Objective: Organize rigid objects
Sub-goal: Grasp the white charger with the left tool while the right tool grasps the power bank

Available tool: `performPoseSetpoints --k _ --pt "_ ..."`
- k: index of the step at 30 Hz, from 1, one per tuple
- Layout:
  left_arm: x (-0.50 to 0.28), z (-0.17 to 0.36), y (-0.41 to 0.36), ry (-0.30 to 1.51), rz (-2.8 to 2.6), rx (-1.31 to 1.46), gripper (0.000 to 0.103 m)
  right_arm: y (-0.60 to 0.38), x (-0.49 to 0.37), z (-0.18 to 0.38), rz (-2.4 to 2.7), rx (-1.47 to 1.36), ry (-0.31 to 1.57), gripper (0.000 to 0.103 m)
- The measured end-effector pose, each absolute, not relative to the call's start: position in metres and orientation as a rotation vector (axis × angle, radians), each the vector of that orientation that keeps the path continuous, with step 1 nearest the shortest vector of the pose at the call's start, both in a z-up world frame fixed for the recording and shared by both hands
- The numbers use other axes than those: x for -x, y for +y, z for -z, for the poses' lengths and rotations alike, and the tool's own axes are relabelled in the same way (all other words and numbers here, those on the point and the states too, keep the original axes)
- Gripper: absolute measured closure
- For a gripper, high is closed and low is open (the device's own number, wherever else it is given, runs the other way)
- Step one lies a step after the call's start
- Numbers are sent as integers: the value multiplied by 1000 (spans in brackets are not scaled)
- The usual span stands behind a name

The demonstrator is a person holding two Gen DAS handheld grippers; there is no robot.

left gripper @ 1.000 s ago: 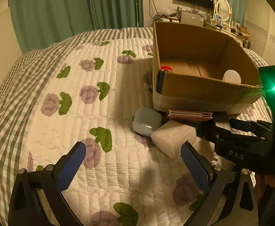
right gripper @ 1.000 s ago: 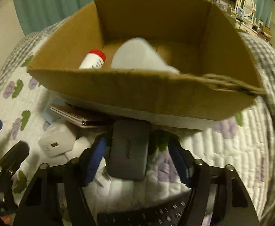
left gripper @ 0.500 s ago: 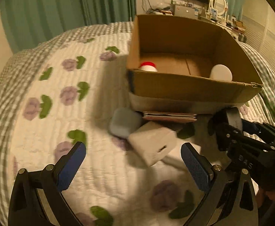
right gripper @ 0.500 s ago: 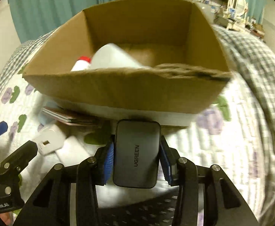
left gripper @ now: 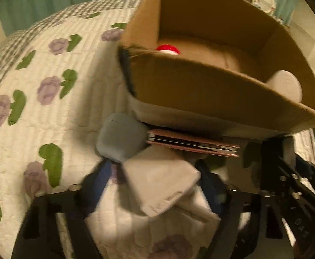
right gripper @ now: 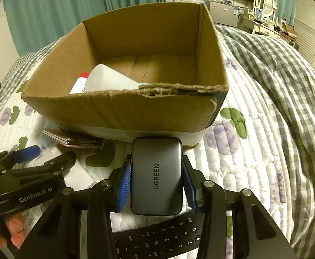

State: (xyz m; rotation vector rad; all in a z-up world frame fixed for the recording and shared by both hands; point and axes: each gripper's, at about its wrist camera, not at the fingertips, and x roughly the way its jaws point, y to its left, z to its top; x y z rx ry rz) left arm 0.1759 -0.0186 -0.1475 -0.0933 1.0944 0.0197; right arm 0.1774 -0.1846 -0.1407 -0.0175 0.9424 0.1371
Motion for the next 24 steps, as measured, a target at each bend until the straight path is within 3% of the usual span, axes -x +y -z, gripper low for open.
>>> performPoseSetpoints --k 24 --pt "-96 92 -5 1009 10 109 35 -181 -118 75 -142 59 856 61"
